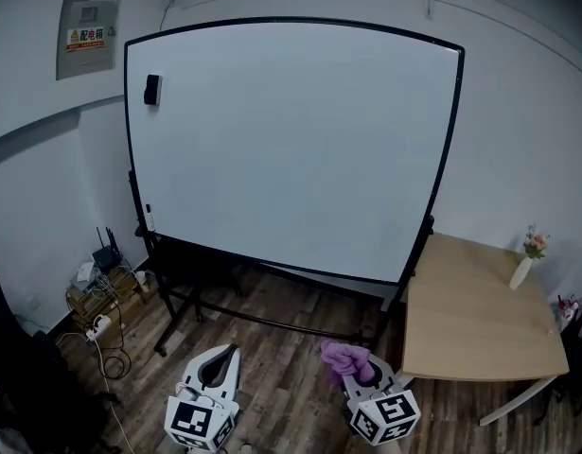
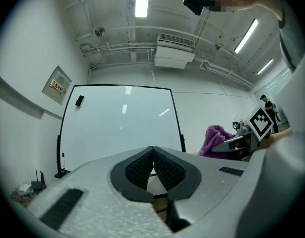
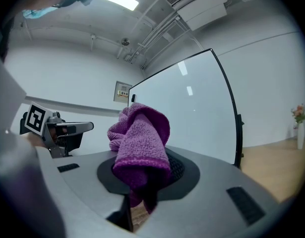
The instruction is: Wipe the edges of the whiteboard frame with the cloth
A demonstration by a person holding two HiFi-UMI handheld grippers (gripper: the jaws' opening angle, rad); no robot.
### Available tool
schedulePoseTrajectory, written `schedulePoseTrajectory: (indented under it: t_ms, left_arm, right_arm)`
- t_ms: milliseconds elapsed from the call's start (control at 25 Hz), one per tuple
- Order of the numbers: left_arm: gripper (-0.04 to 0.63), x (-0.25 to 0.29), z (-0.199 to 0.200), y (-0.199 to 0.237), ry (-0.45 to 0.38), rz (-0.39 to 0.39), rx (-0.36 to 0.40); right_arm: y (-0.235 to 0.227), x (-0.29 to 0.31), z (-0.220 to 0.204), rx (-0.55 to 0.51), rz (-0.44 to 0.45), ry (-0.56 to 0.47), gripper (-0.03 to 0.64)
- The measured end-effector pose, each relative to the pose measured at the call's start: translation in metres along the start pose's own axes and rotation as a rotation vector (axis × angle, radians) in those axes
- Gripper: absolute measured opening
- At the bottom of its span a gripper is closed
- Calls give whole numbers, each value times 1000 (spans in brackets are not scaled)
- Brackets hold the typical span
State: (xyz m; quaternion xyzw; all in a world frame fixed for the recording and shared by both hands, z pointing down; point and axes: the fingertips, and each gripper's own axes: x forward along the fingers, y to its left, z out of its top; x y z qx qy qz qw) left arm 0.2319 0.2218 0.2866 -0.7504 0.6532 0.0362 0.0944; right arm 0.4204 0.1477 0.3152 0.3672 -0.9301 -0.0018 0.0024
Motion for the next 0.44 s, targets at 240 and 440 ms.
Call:
schedulePoseTrajectory:
  t_ms: [240,440]
  left_arm:
    - [17,-8,-1,-9,1,3,-4]
    - [17,-11,1,-8,1,3,-7]
  right_arm:
    - [5,-11,-2,-9,9,2,80]
    - [9,-12,1,-12,10,-4,80]
